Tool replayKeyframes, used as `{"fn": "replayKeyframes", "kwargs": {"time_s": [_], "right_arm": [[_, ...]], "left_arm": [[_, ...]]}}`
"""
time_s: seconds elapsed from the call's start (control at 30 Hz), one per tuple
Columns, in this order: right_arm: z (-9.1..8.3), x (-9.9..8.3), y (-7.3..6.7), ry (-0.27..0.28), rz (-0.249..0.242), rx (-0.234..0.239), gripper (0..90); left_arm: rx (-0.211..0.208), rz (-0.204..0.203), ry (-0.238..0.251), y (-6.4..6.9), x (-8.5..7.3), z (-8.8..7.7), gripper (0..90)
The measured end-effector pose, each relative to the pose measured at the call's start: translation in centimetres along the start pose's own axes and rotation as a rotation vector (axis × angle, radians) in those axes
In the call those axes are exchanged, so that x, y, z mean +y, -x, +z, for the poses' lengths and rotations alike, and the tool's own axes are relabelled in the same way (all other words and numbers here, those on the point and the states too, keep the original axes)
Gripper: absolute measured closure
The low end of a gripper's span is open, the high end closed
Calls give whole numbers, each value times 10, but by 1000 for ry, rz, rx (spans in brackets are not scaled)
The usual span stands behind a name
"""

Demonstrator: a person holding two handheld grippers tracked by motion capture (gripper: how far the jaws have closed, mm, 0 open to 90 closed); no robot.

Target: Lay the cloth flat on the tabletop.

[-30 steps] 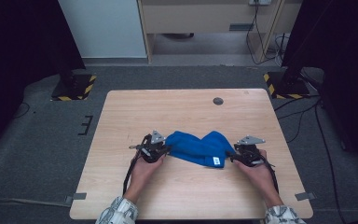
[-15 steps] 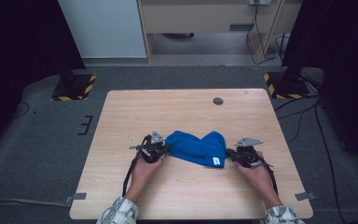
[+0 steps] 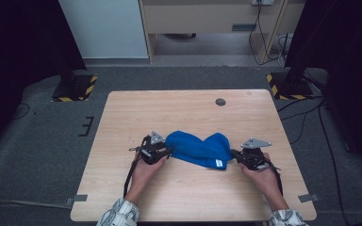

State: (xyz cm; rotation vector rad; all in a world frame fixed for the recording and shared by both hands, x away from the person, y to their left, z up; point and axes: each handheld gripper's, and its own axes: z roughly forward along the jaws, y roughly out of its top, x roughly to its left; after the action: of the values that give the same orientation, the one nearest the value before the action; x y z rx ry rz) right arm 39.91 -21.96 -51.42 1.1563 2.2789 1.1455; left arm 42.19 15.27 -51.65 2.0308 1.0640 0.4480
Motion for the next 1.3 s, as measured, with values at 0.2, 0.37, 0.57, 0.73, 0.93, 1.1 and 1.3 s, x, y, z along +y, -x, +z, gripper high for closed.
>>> {"fn": "replayKeyframes", "kwargs": {"time_s": [0.2,0.37,0.57,0.73,0.93,1.1,1.3], "right_arm": [[0,1,0,3,5,-4,873],[-2,2,2,13,9,-4,873],[-5,2,3,24,20,-2,873],[-6,2,4,31,26,-4,873],[-9,2,7,42,34,-8,873],[-10,2,8,52,39,-7,873],[-14,4,9,70,42,-10,873]], "left_arm": [[22,-1,53,2,1,-13,451],[34,21,51,10,-1,-15,444],[52,7,18,5,-8,-5,375],[32,5,-5,1,-13,0,381],[-2,18,-43,3,-14,9,507],[2,24,-24,5,-13,13,752],[0,29,31,8,-7,2,861]]}}
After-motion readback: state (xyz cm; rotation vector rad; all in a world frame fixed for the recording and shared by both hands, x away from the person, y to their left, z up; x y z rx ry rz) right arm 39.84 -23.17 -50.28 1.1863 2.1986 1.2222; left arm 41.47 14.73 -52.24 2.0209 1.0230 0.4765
